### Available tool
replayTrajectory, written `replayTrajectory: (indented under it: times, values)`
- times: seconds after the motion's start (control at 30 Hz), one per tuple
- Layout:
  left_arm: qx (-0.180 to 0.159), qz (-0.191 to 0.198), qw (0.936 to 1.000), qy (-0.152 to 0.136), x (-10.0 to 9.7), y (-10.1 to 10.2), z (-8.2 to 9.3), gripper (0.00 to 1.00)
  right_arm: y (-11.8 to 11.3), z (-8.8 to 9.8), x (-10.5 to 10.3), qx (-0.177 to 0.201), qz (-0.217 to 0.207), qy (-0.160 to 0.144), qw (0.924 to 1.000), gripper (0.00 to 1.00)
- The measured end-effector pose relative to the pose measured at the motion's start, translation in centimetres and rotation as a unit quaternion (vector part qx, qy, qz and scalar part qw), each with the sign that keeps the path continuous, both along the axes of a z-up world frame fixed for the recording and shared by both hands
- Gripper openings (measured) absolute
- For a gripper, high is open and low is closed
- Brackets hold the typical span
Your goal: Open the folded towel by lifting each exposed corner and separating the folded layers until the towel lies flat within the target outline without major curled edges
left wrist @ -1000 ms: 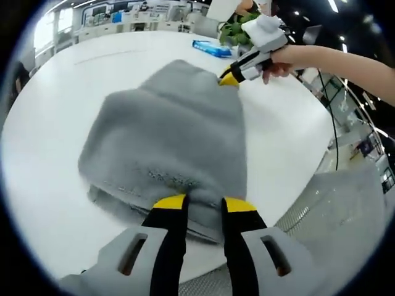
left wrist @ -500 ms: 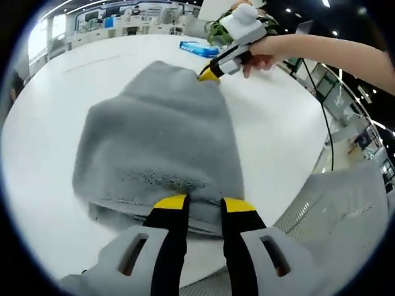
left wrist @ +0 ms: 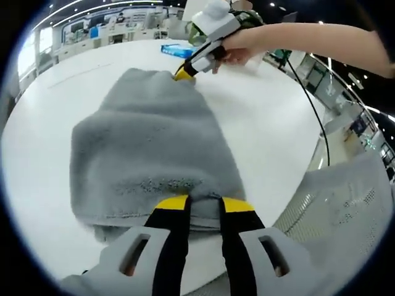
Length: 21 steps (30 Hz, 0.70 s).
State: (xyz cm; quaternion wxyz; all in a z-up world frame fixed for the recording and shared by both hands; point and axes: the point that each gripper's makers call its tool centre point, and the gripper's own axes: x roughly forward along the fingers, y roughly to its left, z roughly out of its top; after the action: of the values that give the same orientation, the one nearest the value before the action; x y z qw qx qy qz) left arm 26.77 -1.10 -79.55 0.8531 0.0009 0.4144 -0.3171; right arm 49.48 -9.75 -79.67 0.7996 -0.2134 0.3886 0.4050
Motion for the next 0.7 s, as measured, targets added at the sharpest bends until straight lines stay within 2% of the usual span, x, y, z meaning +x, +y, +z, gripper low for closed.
replayTrajectory:
  times: [0.1,0.17,0.2,0.37,0.43,0.53,0.6,0.63,0.7]
  values:
    - [-0.02,0.003,0.9998,0.004,0.1,0.2,0.5,0.13,-0.3,0.9,0.0,0.061,-0.064,0.015,0.996,0.17]
    - [-0.042,0.008,0.9991,0.0,0.4,0.3,1.4,0.1,-0.1,2.2,-0.4,0.121,-0.097,0.019,0.9878,0.27]
    - [-0.06,0.013,0.998,-0.016,1.0,0.4,2.3,0.1,-0.1,2.5,-0.7,0.133,-0.106,0.022,0.9852,0.3]
    - [-0.069,0.015,0.9956,-0.06,2.6,1.6,4.6,0.12,-0.3,3.2,-5.2,0.122,-0.097,0.025,0.9875,0.32]
    - [-0.064,0.007,0.9953,-0.073,3.4,2.1,5.0,0.13,0.1,3.6,-7.4,0.121,-0.095,0.031,0.9876,0.32]
    - [-0.048,-0.007,0.9952,-0.085,4.5,2.8,4.9,0.14,1.0,4.3,-10.4,0.114,-0.081,0.025,0.9899,0.33]
    - [-0.037,-0.016,0.9947,-0.095,5.2,3.2,4.9,0.14,1.9,4.8,-12.5,0.127,-0.084,0.031,0.9878,0.35]
    - [-0.033,-0.02,0.9943,-0.1,5.5,3.4,4.8,0.14,2.7,5.2,-13.7,0.147,-0.094,0.037,0.9839,0.36]
    - [-0.026,-0.032,0.9931,-0.11,6.1,3.6,4.7,0.14,3.1,5.2,-14.9,0.154,-0.101,0.041,0.9822,0.37]
